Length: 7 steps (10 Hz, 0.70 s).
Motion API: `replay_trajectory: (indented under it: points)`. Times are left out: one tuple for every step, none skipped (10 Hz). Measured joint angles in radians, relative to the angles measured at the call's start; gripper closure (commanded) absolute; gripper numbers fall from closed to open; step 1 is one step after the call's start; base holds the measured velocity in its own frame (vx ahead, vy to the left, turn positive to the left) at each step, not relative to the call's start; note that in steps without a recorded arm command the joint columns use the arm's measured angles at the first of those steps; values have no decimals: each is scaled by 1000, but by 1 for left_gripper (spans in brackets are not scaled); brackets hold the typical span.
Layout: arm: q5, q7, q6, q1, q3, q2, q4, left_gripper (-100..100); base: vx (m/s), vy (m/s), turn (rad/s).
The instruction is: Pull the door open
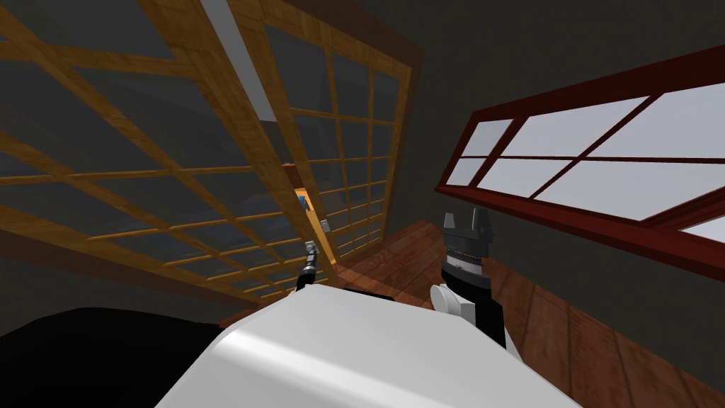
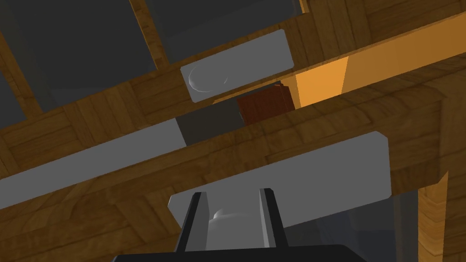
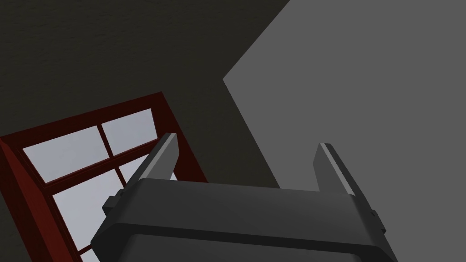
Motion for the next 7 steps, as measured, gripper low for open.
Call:
replay_trajectory:
  points:
    - [1, 24, -2, -10, -2, 3, 11, 100, -23, 5, -19]
    - [1, 42, 8, 0, -4, 1, -10, 100, -24, 5, -17]
    - [0, 64, 22, 14, -7, -5, -40, 100, -19, 2, -20]
    - [1, 84, 19, 10, -10, -1, -30, 100, 0, 0, 0]
    - [1, 93, 9, 10, -11, 0, -21, 100, -16, -4, 0]
    - [2, 111, 13, 8, -12, 0, -25, 100, -27, 6, -14]
    - [2, 130, 3, -4, -13, 6, -2, 100, -37, 3, -25]
